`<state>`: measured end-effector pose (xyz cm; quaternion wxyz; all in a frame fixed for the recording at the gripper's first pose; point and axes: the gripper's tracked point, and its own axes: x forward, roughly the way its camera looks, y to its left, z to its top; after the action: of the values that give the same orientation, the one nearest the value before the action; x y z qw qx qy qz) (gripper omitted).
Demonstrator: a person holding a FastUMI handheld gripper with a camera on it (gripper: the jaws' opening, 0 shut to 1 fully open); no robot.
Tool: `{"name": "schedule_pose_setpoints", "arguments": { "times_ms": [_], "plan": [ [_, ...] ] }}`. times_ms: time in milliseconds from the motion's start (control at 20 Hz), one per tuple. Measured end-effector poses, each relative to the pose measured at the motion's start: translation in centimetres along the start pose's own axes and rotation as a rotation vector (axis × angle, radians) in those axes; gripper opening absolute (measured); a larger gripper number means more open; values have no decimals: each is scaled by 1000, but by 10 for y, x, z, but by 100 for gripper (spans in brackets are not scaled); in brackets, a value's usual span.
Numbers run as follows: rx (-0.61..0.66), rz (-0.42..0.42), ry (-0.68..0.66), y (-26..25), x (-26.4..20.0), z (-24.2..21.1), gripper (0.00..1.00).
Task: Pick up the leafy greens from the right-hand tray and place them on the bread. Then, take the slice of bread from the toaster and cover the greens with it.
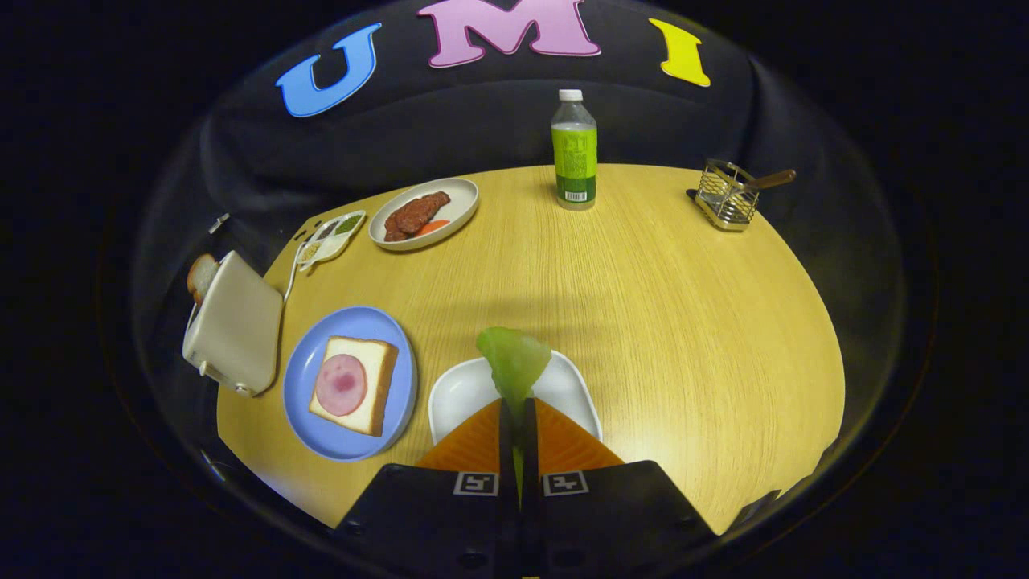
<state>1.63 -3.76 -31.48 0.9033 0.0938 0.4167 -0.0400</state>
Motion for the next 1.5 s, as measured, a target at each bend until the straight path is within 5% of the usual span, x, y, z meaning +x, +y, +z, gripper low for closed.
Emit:
{"name": "schedule_pose_setpoints", "arguments": {
  "times_ms": [650,1050,1500],
  "plan": [
    [-78,229,-7,133,-6,43,6],
    [-124,227,60,173,29,28,6],
    [-133,210,86,183,48,18,25]
  ]
}}
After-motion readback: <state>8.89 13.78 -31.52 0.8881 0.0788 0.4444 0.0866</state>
